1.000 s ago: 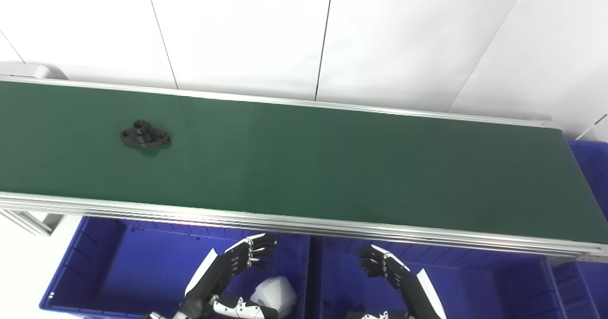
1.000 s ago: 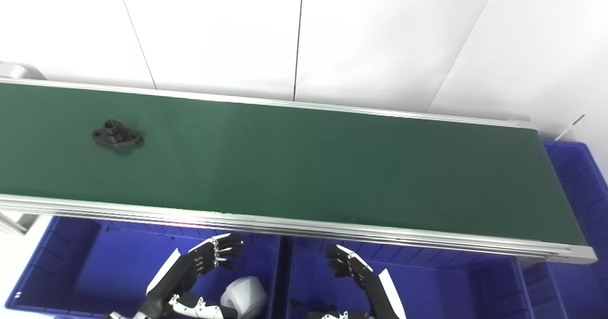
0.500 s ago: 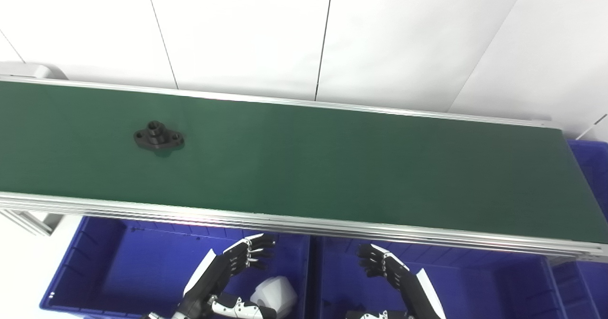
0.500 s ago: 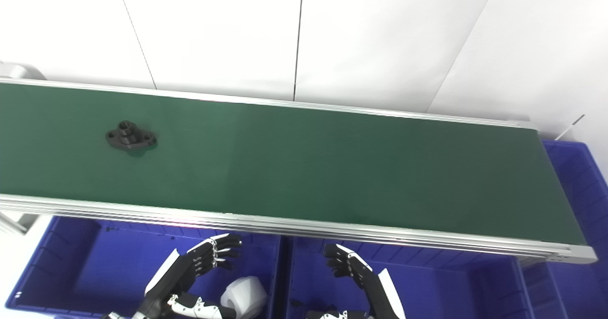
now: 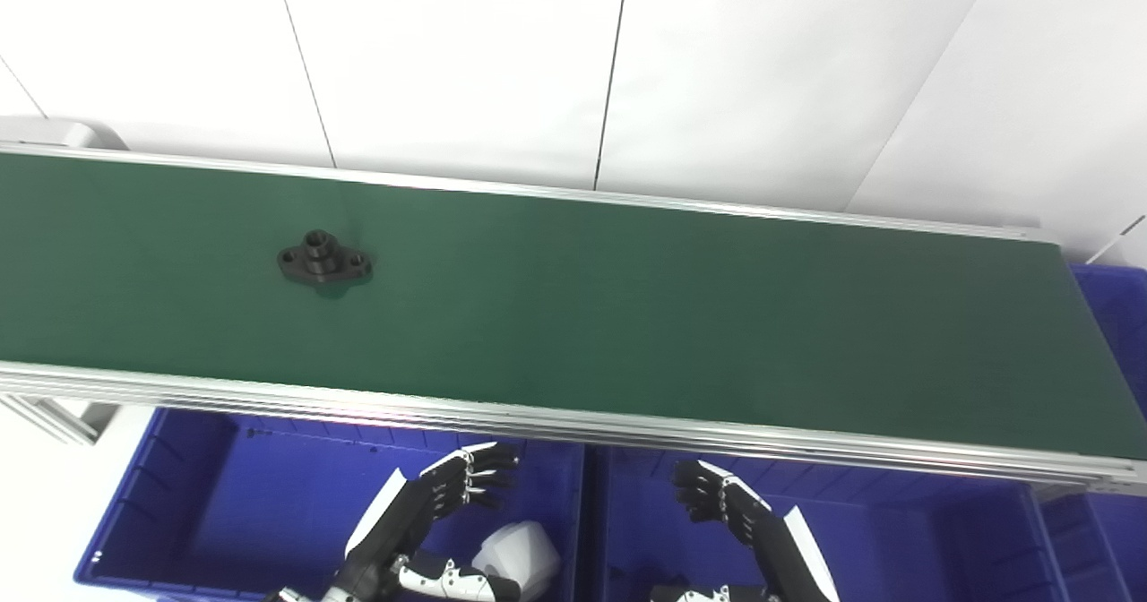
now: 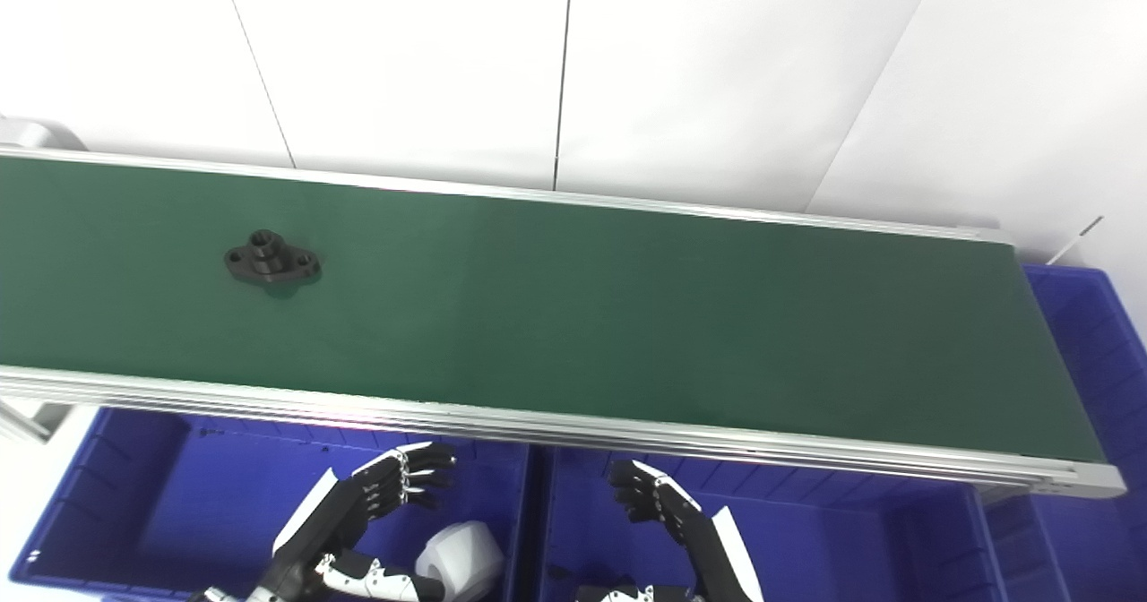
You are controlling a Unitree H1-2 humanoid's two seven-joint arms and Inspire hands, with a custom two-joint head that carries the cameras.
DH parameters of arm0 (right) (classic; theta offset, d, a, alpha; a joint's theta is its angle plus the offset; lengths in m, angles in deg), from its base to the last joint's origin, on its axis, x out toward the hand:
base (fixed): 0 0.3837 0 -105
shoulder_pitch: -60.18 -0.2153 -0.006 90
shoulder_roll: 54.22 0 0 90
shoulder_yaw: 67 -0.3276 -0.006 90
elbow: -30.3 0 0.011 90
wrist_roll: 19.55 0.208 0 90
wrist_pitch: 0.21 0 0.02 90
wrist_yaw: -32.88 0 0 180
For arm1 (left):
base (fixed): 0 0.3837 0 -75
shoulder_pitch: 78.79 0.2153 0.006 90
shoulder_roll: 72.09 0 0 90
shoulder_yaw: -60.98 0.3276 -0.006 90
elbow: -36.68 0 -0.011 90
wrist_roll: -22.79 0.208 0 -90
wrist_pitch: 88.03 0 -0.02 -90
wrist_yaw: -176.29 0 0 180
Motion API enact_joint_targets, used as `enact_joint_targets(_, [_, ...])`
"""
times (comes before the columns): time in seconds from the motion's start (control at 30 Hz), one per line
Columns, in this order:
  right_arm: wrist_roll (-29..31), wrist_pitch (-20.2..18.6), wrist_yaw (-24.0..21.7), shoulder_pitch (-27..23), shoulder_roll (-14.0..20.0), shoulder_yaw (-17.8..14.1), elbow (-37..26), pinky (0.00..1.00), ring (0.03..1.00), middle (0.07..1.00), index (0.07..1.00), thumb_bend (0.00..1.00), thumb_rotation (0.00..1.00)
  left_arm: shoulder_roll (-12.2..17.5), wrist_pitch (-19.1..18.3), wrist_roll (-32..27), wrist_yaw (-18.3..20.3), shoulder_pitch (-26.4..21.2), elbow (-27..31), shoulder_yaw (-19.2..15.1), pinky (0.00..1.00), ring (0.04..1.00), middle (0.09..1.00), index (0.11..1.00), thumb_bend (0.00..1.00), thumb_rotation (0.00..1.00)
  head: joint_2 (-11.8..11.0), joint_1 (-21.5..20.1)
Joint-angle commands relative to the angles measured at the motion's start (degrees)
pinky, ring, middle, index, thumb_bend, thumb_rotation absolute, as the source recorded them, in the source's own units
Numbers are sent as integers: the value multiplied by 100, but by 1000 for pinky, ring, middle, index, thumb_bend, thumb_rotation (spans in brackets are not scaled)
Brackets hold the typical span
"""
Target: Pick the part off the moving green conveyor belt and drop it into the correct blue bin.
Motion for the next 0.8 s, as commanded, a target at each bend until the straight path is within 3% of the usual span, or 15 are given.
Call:
enact_joint_targets(0.0, [57,167,13,-12,30,-35,-155,725,765,788,807,809,158,-5,195,-58,-12,-72,101,13,660,746,800,790,848,136,11,-12])
enact_joint_targets(0.77, [125,151,4,-7,-13,-29,-154,727,767,780,813,792,130,28,195,-132,36,-70,145,-17,658,753,804,794,846,134,90,-70])
